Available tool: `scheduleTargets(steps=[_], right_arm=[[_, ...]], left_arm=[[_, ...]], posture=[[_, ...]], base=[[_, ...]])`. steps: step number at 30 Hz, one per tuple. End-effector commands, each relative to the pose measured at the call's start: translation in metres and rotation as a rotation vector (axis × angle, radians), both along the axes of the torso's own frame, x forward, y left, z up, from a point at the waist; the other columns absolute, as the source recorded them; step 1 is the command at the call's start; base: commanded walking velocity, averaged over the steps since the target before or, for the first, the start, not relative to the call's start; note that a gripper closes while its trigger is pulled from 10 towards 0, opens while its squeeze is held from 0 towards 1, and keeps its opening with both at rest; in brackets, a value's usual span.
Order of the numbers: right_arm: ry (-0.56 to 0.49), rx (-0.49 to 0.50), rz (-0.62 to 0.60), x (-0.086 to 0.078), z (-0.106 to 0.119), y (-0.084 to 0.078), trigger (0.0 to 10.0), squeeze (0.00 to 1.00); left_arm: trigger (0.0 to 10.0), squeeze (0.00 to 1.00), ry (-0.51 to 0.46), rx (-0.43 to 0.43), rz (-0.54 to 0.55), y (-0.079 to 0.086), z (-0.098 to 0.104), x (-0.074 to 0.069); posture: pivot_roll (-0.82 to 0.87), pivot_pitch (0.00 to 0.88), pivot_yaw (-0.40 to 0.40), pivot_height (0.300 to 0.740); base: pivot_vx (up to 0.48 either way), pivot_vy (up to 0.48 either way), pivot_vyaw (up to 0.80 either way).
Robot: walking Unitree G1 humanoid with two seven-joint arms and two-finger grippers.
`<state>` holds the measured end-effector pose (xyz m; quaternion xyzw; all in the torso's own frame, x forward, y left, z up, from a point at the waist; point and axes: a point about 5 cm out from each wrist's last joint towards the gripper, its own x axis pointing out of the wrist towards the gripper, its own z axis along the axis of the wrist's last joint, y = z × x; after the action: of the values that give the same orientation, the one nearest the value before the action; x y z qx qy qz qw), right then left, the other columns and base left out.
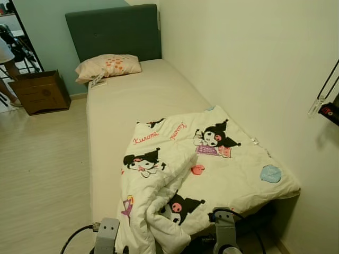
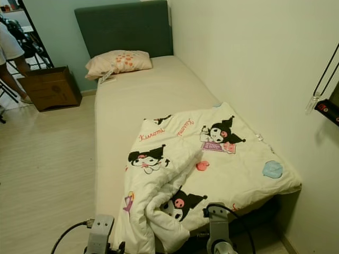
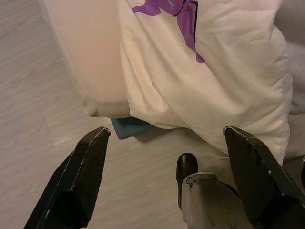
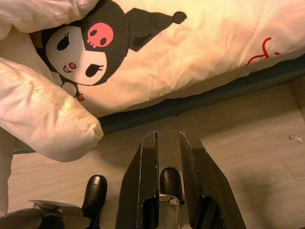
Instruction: Clean up the room
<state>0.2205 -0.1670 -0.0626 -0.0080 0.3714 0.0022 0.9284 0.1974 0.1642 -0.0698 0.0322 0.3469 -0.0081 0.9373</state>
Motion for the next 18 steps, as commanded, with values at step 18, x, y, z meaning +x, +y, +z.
scheduleTargets(steps=[18], right_arm=[[0.023, 0.004, 0.002, -0.0049, -0.0035, 0.0018, 10.0, 0.0]], left_arm=[[10.0, 0.0, 0.01, 0.013, -0.021, 0.0018, -0.002, -0.0044]], posture=[[-0.04, 0.068, 0.029, 0.74]], base=[[0.0, 0.0, 0.0]])
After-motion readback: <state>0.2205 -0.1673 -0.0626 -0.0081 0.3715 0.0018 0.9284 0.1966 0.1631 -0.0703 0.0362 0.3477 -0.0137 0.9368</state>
